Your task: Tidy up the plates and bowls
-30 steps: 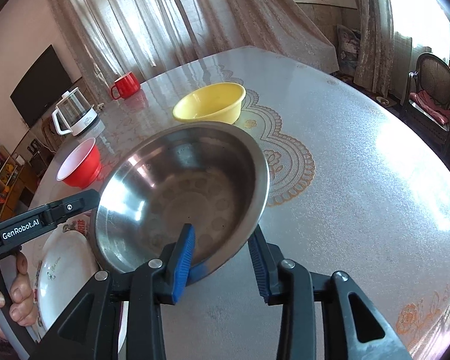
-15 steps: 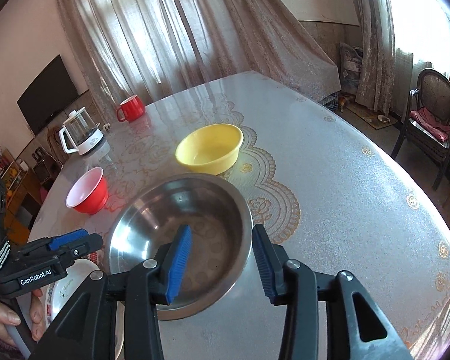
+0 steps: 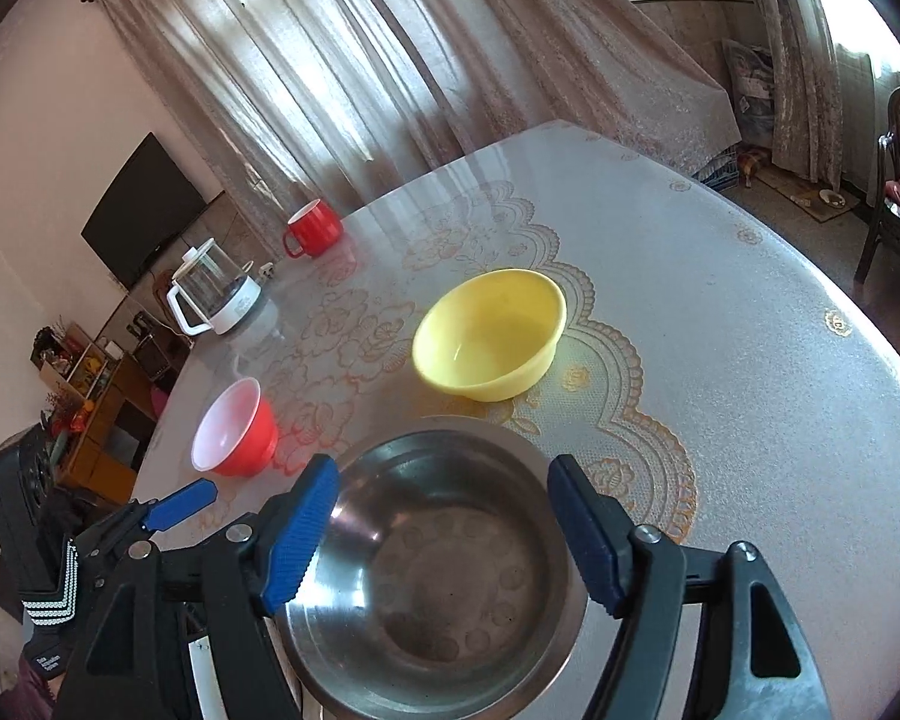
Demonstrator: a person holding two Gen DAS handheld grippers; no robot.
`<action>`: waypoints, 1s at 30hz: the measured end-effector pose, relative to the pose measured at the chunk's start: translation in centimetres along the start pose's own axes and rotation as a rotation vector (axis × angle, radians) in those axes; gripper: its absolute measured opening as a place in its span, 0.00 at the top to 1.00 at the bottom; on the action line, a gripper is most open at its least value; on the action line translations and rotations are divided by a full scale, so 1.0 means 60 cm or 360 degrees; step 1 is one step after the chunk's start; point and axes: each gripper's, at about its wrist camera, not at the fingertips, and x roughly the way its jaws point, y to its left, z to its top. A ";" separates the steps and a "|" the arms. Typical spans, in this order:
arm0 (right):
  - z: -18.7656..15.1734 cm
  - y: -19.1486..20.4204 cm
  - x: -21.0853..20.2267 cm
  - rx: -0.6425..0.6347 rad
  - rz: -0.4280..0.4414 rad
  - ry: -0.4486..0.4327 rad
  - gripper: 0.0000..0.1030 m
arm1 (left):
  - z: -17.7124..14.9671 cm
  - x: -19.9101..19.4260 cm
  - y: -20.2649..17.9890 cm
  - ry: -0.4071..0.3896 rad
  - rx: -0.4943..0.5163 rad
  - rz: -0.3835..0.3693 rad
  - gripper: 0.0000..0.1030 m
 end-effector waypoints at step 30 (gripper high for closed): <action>0.105 -0.115 0.156 0.0434 -0.0078 0.0146 0.74 | 0.166 0.204 0.028 0.0303 -0.0302 -0.0427 0.65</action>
